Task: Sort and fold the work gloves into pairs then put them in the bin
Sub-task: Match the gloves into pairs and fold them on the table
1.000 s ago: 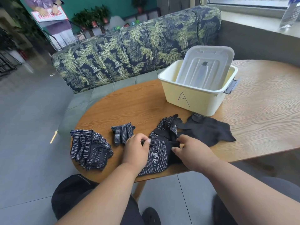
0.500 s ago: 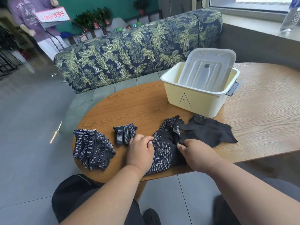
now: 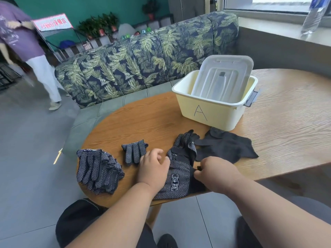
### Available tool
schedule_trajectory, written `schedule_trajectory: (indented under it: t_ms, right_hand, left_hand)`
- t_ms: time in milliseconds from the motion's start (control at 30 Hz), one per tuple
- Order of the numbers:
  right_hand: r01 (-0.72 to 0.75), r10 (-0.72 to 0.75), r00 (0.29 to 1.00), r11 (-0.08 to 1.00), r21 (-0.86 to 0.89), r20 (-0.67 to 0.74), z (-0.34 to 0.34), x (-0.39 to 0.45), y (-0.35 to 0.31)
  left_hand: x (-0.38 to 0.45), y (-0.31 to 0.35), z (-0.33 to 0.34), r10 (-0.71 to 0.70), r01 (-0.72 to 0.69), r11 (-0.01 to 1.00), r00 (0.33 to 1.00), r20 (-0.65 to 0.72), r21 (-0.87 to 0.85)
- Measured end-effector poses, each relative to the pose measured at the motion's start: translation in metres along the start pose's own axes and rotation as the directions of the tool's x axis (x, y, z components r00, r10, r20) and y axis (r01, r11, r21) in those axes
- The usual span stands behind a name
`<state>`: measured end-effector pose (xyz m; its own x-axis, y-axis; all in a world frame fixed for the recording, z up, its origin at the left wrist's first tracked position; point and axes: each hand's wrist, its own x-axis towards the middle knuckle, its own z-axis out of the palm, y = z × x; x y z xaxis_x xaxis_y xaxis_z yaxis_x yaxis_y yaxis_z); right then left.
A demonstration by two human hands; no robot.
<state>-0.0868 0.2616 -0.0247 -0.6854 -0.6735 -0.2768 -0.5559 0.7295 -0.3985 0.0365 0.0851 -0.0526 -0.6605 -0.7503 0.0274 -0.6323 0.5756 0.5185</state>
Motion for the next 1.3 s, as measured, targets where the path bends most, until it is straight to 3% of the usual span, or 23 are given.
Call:
schedule_trajectory:
  t_ms: [67, 200, 300, 500, 633, 833, 933, 1100, 1300]
  right_hand:
    - [0.001, -0.001, 1.0, 1.0, 0.002, -0.006, 0.001, 0.001, 0.0]
    - [0.01, -0.01, 1.0, 1.0, -0.004, -0.019, 0.001, 0.001, -0.002]
    - [0.007, -0.007, 1.0, 1.0, 0.008, -0.016, 0.001, 0.001, 0.0]
    - [0.024, -0.024, 1.0, 1.0, 0.001, -0.016, 0.002, 0.004, 0.003]
    - [0.038, -0.038, 0.999, 0.999, -0.003, -0.025, 0.002, 0.004, 0.001]
    - [0.037, -0.038, 0.999, 0.999, -0.015, -0.035, 0.003, 0.004, 0.001]
    - [0.037, -0.037, 0.999, 0.999, -0.018, -0.027, 0.002, 0.003, -0.001]
    - [0.035, -0.036, 0.999, 0.999, -0.029, -0.022, 0.002, 0.002, -0.001]
    - [0.037, -0.038, 0.999, 0.999, -0.034, -0.024, 0.001, 0.004, 0.0]
  left_hand:
    - [0.009, 0.01, -0.002, -0.056, 0.052, 0.997, 0.996, 0.072, 0.056]
    - [0.019, 0.033, 0.002, -0.003, -0.016, 0.971, 0.997, 0.078, 0.24]
    - [0.03, 0.038, 0.004, -0.033, 0.024, 0.992, 0.997, 0.076, 0.125]
    - [0.048, 0.033, -0.02, -0.097, 0.095, 0.995, 0.988, -0.121, -0.019]
    - [0.047, 0.027, -0.023, -0.083, 0.078, 0.993, 0.995, -0.06, -0.085]
    - [0.02, 0.03, -0.012, 0.136, -0.135, 0.991, 0.987, -0.083, 0.022]
    - [0.015, 0.039, -0.004, 0.208, -0.208, 0.976, 0.978, 0.007, 0.067]
    - [0.018, 0.048, 0.014, 0.194, -0.216, 0.964, 0.97, 0.146, 0.156]
    - [0.041, 0.041, 0.013, 0.166, -0.169, 0.982, 0.985, 0.035, 0.086]
